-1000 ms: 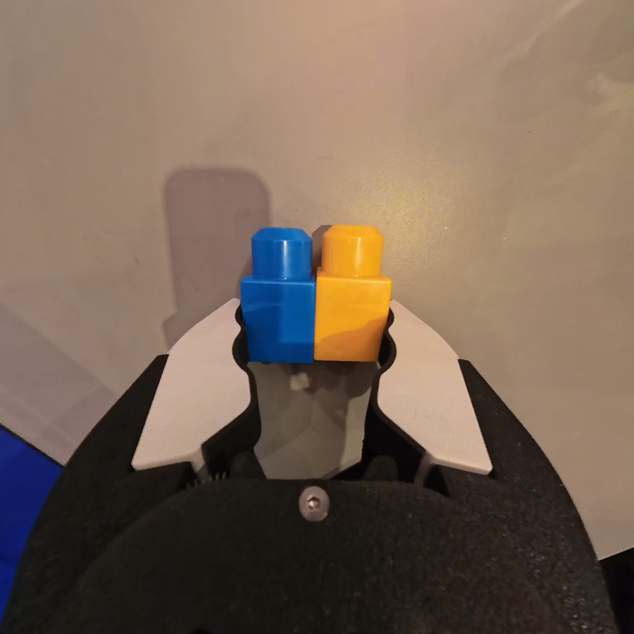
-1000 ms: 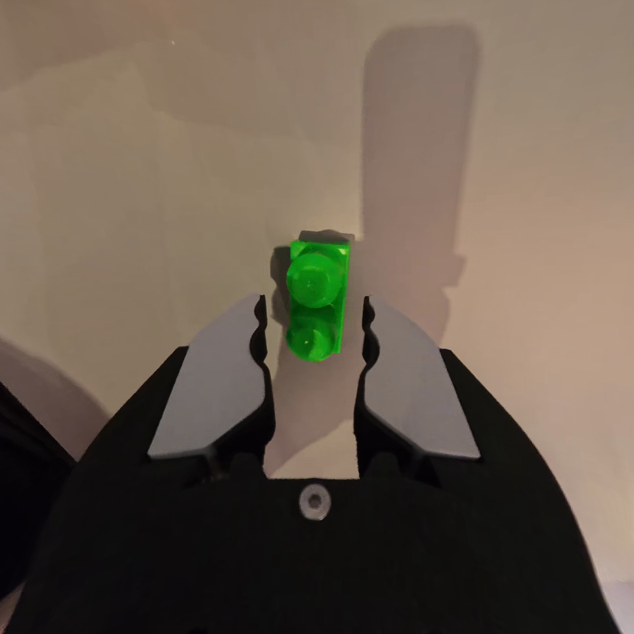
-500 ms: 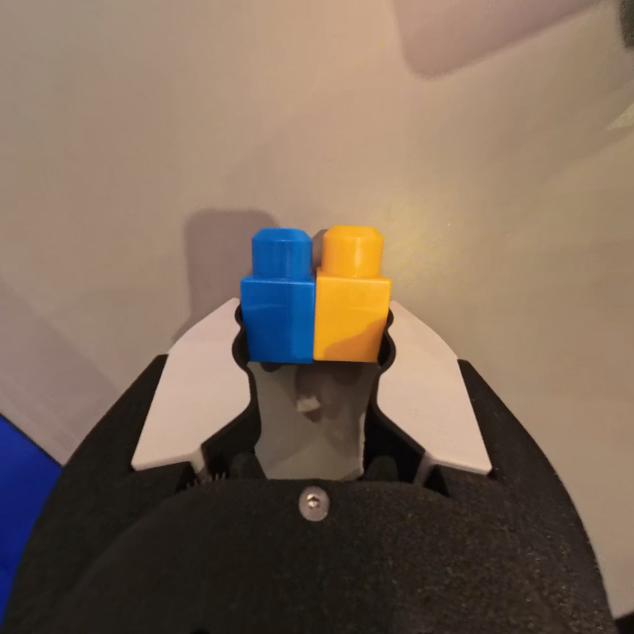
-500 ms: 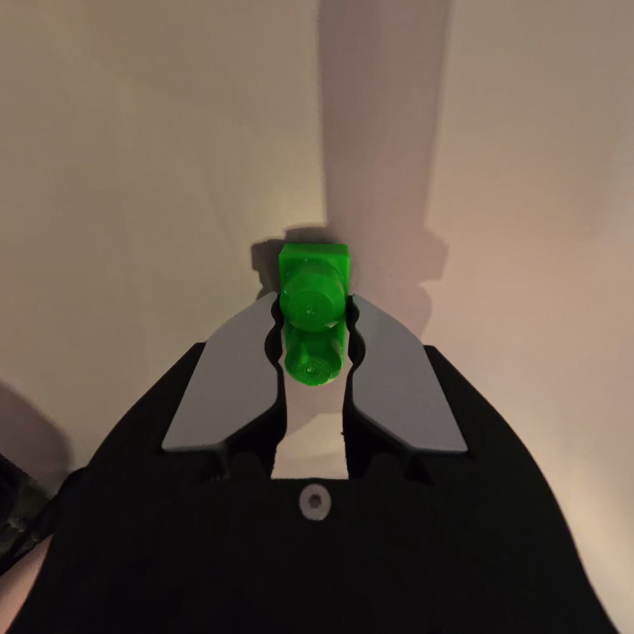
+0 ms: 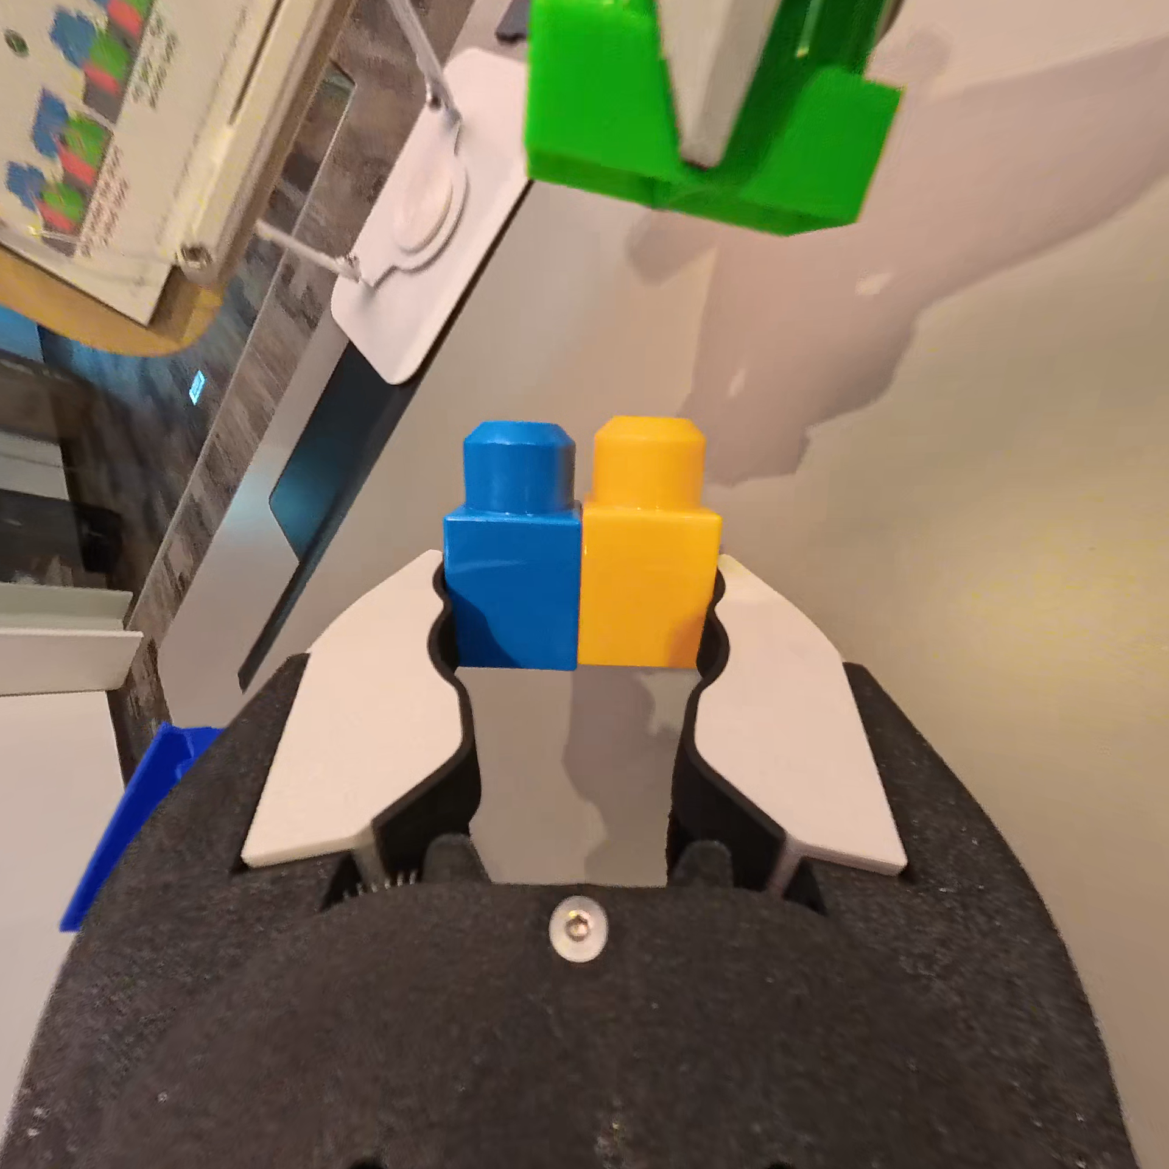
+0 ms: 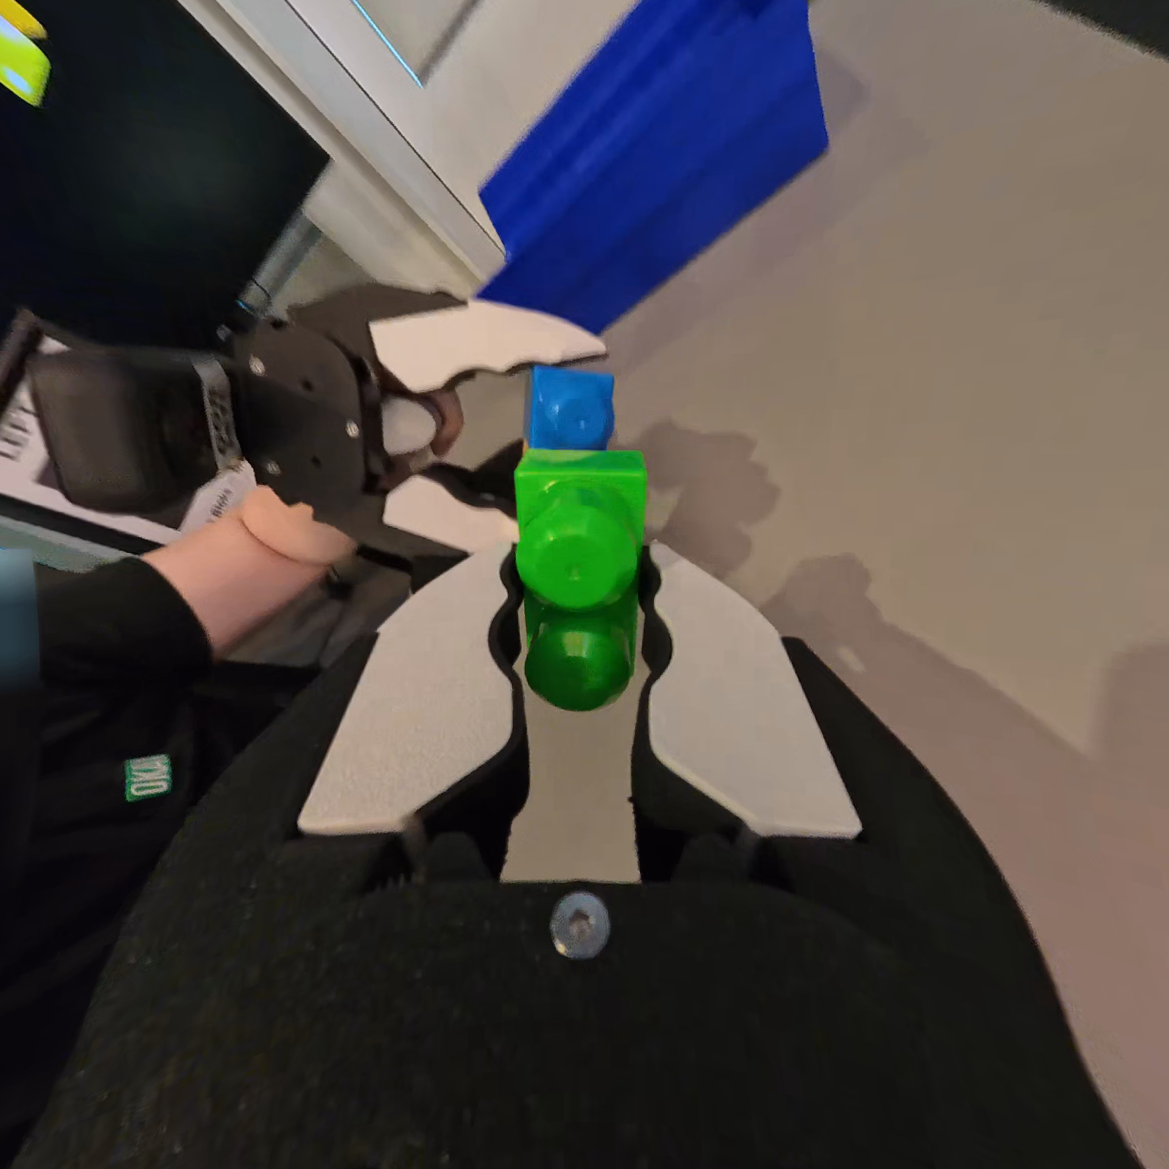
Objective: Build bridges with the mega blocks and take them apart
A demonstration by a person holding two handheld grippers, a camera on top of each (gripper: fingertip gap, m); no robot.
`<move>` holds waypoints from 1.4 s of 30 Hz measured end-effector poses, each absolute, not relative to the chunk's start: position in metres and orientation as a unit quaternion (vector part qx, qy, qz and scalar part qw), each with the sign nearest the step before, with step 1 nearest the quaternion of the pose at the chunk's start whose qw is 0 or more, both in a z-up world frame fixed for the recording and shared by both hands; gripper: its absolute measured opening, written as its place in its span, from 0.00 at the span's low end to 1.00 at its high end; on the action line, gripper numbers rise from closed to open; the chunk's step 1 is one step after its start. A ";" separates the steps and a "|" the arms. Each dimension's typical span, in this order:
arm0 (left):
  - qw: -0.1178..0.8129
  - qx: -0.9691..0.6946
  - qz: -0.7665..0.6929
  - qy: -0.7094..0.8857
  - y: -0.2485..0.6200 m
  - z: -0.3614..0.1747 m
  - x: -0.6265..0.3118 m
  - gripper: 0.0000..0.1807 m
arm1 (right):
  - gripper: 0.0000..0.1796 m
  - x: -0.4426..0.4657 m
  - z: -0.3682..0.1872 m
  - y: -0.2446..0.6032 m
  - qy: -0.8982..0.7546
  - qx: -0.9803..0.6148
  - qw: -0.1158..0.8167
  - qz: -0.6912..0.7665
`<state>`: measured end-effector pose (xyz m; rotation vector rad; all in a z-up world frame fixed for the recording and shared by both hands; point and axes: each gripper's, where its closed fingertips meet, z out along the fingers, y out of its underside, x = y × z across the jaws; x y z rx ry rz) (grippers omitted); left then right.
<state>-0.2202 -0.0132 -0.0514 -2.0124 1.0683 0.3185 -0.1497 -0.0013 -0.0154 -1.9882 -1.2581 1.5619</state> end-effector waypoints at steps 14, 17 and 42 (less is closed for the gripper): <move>0.399 -0.769 0.147 0.478 -0.019 -0.023 -0.186 0.41 | 0.19 -0.156 0.007 -0.015 -0.436 -0.639 0.140 0.618; 0.401 -0.766 0.139 0.482 -0.020 -0.021 -0.181 0.41 | 0.19 -0.156 0.007 -0.020 -0.435 -0.634 0.124 0.627; 0.425 -0.766 0.119 0.467 -0.014 -0.013 -0.174 0.41 | 0.19 -0.165 0.010 -0.022 -0.423 -0.627 0.128 0.642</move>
